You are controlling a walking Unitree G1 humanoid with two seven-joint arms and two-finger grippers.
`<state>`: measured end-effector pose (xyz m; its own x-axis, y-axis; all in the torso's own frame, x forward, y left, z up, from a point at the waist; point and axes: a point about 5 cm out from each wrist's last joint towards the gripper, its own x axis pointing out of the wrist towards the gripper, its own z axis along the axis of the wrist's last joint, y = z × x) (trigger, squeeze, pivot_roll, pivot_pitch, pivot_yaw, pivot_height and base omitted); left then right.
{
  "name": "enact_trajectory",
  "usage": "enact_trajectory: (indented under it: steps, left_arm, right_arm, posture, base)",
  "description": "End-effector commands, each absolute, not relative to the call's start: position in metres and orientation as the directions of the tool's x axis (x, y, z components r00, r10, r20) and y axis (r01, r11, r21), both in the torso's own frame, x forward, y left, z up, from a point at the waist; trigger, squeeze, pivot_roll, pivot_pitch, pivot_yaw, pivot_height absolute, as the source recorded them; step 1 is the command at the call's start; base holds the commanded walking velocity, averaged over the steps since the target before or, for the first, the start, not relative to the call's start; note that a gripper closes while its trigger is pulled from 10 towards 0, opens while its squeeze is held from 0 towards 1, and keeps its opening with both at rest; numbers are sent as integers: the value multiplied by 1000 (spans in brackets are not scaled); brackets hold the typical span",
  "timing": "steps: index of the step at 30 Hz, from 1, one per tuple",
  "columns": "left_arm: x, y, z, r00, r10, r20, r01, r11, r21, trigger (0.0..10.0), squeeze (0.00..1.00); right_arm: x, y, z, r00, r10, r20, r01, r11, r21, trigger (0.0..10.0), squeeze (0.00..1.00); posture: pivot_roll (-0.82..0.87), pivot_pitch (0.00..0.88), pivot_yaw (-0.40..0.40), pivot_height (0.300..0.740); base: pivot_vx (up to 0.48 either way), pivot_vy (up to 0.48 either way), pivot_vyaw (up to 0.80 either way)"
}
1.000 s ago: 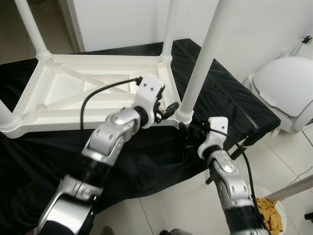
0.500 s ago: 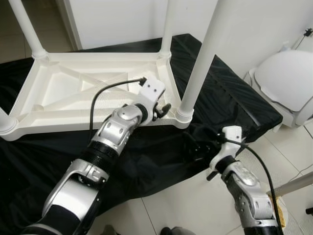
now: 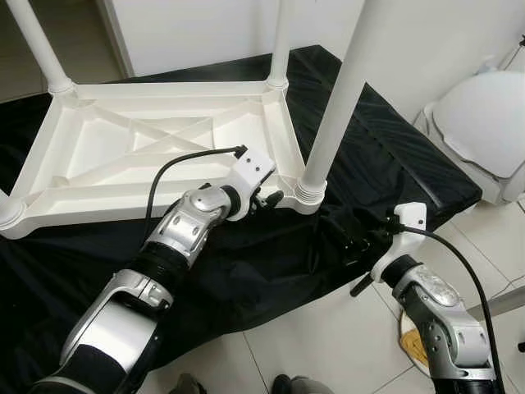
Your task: Building children table
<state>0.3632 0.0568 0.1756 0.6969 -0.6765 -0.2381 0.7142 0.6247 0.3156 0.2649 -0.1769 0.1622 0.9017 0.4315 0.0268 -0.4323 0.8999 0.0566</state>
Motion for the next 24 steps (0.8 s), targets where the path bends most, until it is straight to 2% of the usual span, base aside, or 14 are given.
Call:
enact_trajectory:
  steps: [1,6,10,14,17,24]
  left_arm:
    - [357,61,157,631,-697,-340,775,553,304,10000,0]
    - [352,64,154,571,-731,-375,821,491,293,10000,0]
    - [345,66,157,489,-791,-367,872,431,232,10000,0]
    - [344,70,167,469,-824,-318,883,425,202,10000,0]
    - [349,77,179,502,-818,-280,864,466,189,10000,0]
    - [350,81,180,516,-810,-279,856,478,196,10000,0]
  right_arm:
    - [264,-179,167,896,442,37,-444,894,62,10000,0]
    - [263,-179,171,870,491,30,-492,868,64,10000,0]
    - [266,-183,173,864,503,22,-504,862,54,10000,0]
    - [269,-185,174,862,507,18,-507,861,43,10000,0]
    - [272,-184,174,858,514,16,-514,857,40,10000,0]
    - [274,-184,175,851,525,12,-525,850,34,10000,0]
  posture:
    - [-138,175,-6,740]
    - [-138,168,-7,740]
    - [-138,159,-7,740]
    - [-136,157,-7,740]
    - [-127,146,-10,740]
    - [-123,141,-16,740]
  base:
    - [0,0,0]
    - [0,0,0]
    - [0,0,0]
    - [0,0,0]
    - [0,0,0]
    - [0,0,0]
